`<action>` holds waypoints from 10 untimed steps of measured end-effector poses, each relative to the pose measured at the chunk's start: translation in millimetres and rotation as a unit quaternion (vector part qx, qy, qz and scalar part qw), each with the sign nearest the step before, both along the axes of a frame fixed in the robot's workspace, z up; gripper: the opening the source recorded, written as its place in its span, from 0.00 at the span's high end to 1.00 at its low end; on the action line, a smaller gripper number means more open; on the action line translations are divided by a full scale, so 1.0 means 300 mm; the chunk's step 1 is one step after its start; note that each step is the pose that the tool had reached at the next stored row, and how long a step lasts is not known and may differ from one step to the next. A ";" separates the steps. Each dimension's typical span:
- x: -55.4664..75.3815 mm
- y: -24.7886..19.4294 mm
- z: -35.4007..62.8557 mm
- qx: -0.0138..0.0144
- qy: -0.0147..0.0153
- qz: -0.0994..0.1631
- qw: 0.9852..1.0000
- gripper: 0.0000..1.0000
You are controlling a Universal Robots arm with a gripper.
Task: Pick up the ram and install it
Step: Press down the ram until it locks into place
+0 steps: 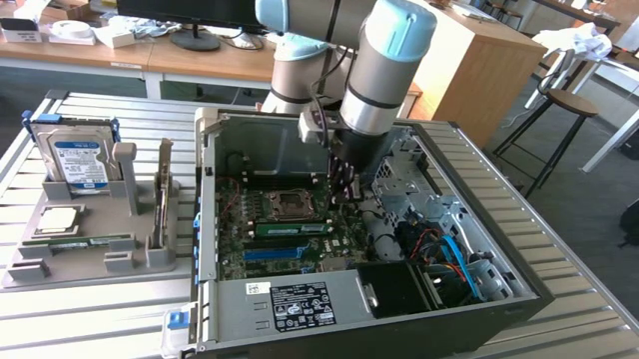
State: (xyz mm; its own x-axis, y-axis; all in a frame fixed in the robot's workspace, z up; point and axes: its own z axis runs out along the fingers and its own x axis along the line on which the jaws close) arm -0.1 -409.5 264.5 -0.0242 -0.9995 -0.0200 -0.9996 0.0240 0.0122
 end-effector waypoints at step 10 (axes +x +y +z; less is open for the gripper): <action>-0.019 0.000 0.007 0.000 0.000 0.000 1.000 0.90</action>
